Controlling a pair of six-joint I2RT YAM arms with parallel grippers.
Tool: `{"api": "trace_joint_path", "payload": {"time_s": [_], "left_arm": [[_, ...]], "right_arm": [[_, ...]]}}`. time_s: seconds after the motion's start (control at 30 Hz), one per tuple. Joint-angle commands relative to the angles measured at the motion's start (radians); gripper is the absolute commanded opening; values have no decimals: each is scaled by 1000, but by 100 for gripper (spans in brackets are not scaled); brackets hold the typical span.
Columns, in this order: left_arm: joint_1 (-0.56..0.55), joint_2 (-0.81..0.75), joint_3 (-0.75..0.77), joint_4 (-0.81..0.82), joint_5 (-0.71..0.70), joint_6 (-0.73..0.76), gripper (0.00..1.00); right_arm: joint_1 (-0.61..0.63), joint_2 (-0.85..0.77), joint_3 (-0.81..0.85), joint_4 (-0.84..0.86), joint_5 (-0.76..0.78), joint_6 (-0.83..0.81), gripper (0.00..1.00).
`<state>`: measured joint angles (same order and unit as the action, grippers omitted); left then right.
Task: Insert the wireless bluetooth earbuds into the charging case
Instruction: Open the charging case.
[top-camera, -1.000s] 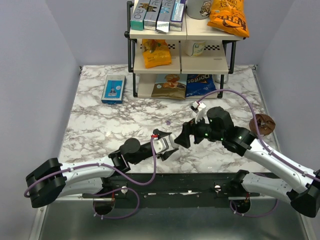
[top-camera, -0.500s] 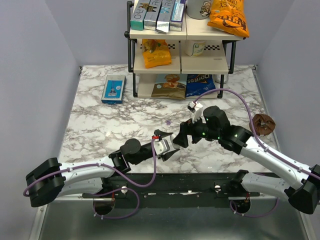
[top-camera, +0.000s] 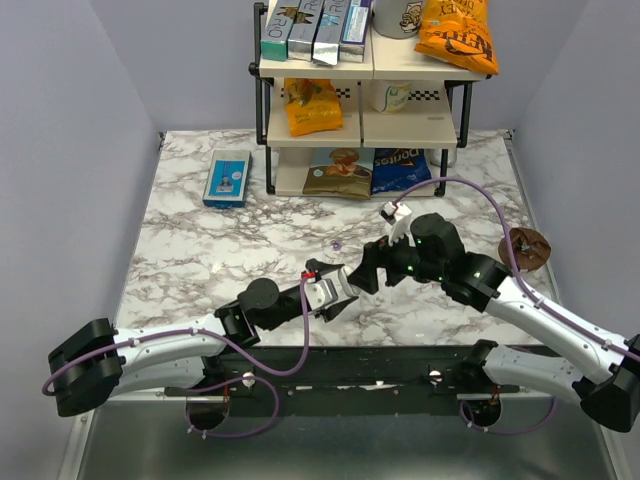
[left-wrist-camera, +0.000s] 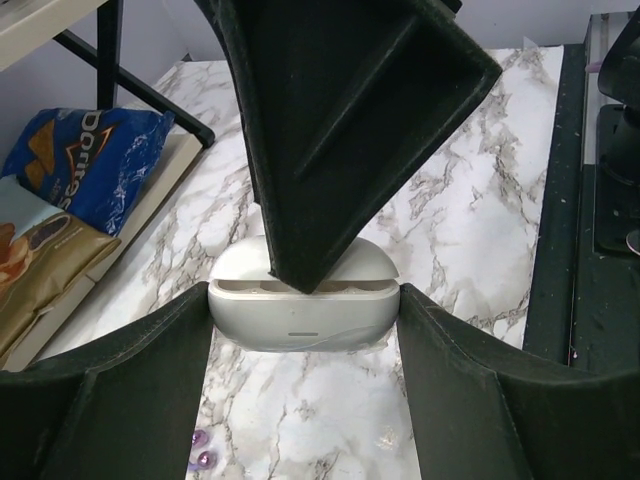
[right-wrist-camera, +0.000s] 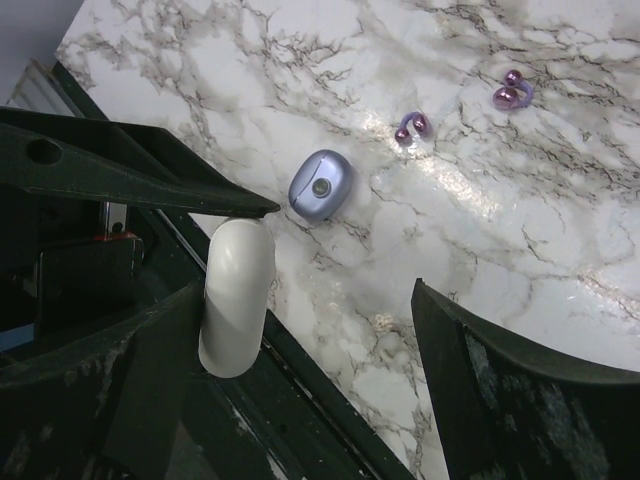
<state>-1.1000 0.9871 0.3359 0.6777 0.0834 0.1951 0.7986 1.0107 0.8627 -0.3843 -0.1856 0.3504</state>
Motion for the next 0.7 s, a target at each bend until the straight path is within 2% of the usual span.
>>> {"api": "trace_joint_path", "payload": {"time_s": [0.0,0.67], "left_arm": [[-8,-27,-6,28,-14,13,0],[-9,-36,-9,20,-30,20,0]], "right_arm": [[-1,-24,-14,-39,70,-2,92],[-1,-61,-11,-79,121,1,92]]}}
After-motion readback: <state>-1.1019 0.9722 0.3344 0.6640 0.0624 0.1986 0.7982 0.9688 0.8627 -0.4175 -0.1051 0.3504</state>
